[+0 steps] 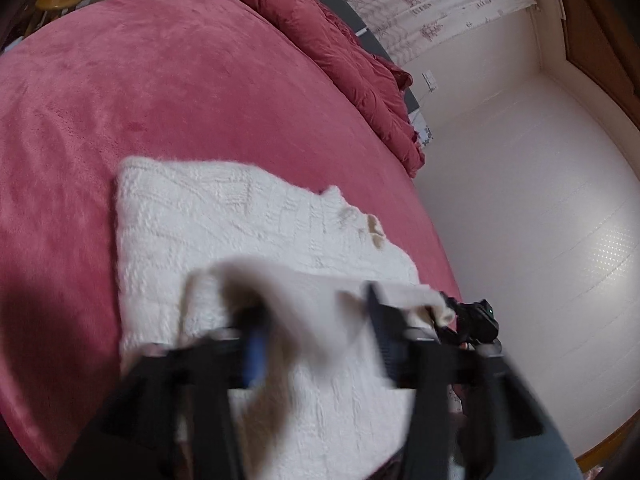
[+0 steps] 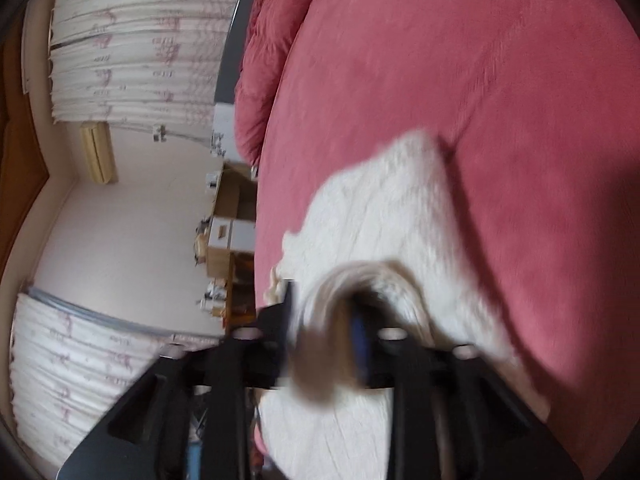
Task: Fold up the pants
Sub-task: 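Lay the hem down on the collar and open both grippers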
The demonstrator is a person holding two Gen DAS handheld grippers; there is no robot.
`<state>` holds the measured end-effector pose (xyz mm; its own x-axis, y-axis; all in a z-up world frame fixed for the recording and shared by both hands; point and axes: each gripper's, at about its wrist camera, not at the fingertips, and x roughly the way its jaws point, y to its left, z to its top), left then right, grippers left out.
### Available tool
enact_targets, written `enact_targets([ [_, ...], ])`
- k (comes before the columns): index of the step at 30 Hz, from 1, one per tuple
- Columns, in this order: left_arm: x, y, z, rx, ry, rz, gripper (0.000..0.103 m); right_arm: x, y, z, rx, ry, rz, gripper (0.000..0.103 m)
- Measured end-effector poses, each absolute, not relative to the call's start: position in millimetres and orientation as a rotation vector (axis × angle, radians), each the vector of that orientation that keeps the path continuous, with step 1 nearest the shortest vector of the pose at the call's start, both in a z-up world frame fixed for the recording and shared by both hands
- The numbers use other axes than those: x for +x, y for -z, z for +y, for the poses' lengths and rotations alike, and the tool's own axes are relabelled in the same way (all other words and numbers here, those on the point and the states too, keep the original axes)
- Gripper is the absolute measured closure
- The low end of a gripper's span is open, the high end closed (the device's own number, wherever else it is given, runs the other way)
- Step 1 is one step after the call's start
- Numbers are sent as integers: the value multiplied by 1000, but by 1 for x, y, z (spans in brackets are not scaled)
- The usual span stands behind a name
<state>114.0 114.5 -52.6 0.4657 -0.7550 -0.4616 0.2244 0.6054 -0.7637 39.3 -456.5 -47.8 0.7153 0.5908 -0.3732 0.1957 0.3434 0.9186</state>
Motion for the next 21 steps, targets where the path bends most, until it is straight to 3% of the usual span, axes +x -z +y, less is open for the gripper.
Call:
enact_targets([
  [1,113,53,121,-709,661,863,40,34,44,-458,1232,-293,739,48],
  [2,111,55,132,-739,659,832,37,30,37,-461,1236,-292,675,30],
  [3,111,56,138,-766,643,808,35,25,29,-464,1217,-275,620,27],
  [7,105,55,151,-691,514,767,34,9,3,-467,1064,-240,518,29],
  [14,90,43,112,-322,456,772,37,20,-10,-436,715,-142,642,52],
  [21,84,44,96,-160,424,798,37,44,-1,-411,504,-127,751,52],
])
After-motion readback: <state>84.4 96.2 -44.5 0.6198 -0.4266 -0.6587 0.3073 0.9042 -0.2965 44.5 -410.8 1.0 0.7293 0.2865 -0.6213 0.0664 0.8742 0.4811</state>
